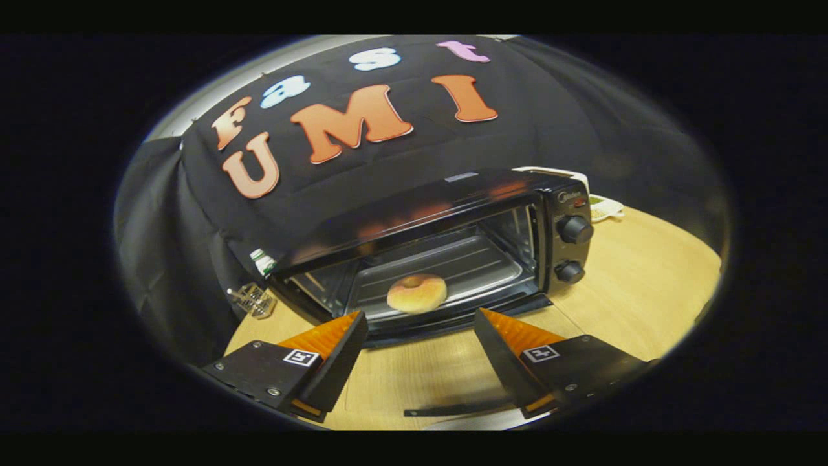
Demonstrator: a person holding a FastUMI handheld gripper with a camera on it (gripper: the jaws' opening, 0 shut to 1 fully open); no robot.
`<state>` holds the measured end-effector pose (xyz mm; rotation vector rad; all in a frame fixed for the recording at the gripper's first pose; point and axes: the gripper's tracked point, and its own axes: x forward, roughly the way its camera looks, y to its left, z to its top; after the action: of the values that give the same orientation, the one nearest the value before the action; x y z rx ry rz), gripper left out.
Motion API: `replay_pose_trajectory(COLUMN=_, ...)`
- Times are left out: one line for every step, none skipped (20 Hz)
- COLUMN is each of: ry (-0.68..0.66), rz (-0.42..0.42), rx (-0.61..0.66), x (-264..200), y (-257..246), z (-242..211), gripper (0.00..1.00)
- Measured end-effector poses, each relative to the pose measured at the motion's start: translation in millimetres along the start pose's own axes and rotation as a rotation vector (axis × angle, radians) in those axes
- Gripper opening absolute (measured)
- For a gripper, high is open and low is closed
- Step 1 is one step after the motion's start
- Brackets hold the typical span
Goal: Open the toaster oven, put the food inside, and close the toaster oven door.
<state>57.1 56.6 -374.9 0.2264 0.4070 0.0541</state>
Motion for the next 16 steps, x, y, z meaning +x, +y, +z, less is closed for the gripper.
replay_pose_trajectory(ry=0.003, rz=-0.007, rx=-0.019, x=-9, y=-2, z=-3, gripper=0.98)
replay_pose_trajectory(ry=0.011, rz=-0.014, rx=-0.037, x=-18, y=-5, z=-7, gripper=0.98)
replay_pose_trajectory(ry=0.016, rz=-0.022, rx=-0.053, x=-27, y=-7, z=-10, gripper=0.98)
replay_pose_trajectory(ry=0.019, rz=-0.028, rx=-0.067, x=-35, y=-10, z=-12, gripper=0.98)
replay_pose_trajectory(ry=0.023, rz=-0.036, rx=-0.077, x=-42, y=-14, z=-15, gripper=0.98)
replay_pose_trajectory(ry=0.026, rz=-0.041, rx=-0.083, x=-49, y=-16, z=-17, gripper=0.98)
replay_pose_trajectory(ry=0.030, rz=-0.042, rx=-0.089, x=-56, y=-18, z=-20, gripper=0.98)
replay_pose_trajectory(ry=0.038, rz=-0.045, rx=-0.096, x=-61, y=-20, z=-25, gripper=0.98)
replay_pose_trajectory(ry=0.053, rz=-0.056, rx=-0.107, x=-65, y=-24, z=-31, gripper=0.98)
replay_pose_trajectory(ry=0.066, rz=-0.065, rx=-0.117, x=-70, y=-28, z=-38, gripper=0.98)
replay_pose_trajectory(ry=0.077, rz=-0.070, rx=-0.124, x=-74, y=-30, z=-43, gripper=0.98)
replay_pose_trajectory(ry=0.090, rz=-0.073, rx=-0.129, x=-77, y=-32, z=-48, gripper=0.98)
replay_pose_trajectory(ry=0.105, rz=-0.078, rx=-0.135, x=-79, y=-34, z=-55, gripper=0.99)
replay_pose_trajectory(ry=0.122, rz=-0.086, rx=-0.145, x=-80, y=-37, z=-61, gripper=0.98)
replay_pose_trajectory(ry=0.139, rz=-0.092, rx=-0.160, x=-79, y=-38, z=-68, gripper=0.99)
replay_pose_trajectory(ry=0.153, rz=-0.098, rx=-0.176, x=-79, y=-40, z=-75, gripper=0.99)
